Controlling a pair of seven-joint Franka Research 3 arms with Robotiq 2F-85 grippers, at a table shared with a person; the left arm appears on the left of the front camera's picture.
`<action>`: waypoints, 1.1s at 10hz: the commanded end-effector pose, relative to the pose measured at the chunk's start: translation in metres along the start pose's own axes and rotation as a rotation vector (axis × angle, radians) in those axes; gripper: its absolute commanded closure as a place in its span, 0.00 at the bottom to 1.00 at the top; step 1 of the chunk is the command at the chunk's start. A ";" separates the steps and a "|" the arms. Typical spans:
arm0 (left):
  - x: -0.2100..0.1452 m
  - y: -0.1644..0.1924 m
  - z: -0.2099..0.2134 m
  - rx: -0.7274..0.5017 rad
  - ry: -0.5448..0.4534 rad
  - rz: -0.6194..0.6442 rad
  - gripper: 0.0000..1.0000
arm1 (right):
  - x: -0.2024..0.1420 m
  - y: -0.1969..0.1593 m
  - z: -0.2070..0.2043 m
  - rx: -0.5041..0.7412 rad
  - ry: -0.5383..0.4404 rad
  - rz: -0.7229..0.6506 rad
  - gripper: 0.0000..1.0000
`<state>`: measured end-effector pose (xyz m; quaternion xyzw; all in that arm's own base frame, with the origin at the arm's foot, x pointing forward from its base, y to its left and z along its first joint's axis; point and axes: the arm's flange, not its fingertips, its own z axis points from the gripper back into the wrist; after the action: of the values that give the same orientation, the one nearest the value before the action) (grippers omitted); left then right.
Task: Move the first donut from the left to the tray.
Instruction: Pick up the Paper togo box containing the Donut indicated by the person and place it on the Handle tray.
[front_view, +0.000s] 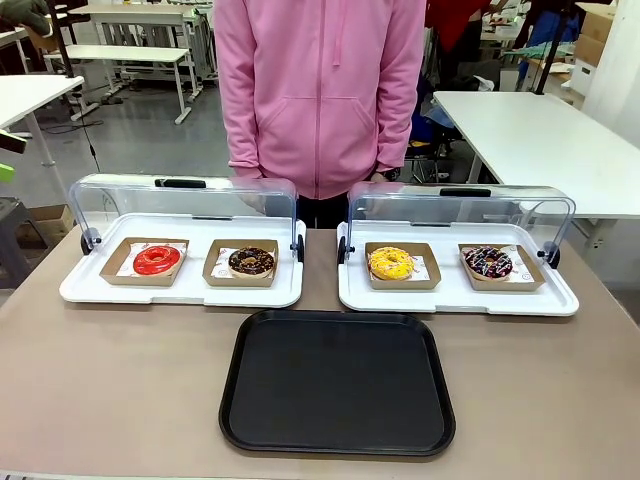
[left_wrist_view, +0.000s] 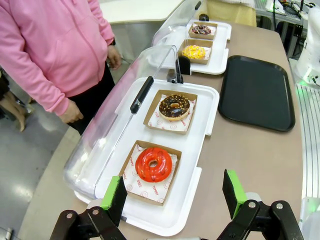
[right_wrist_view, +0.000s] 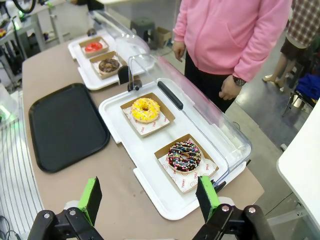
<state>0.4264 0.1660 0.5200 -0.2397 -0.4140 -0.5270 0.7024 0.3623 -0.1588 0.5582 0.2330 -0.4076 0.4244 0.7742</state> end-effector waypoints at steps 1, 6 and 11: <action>0.001 -0.001 0.000 -0.005 -0.005 -0.006 0.00 | 0.002 -0.001 -0.001 0.000 -0.017 0.016 0.00; 0.001 -0.001 0.000 -0.005 -0.005 -0.006 0.00 | 0.002 -0.001 -0.001 0.000 -0.017 0.016 0.00; 0.001 -0.001 0.000 -0.005 -0.005 -0.006 0.00 | 0.002 -0.001 -0.001 0.000 -0.017 0.016 0.00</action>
<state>0.4264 0.1660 0.5200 -0.2397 -0.4140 -0.5270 0.7024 0.3623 -0.1588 0.5582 0.2330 -0.4076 0.4244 0.7743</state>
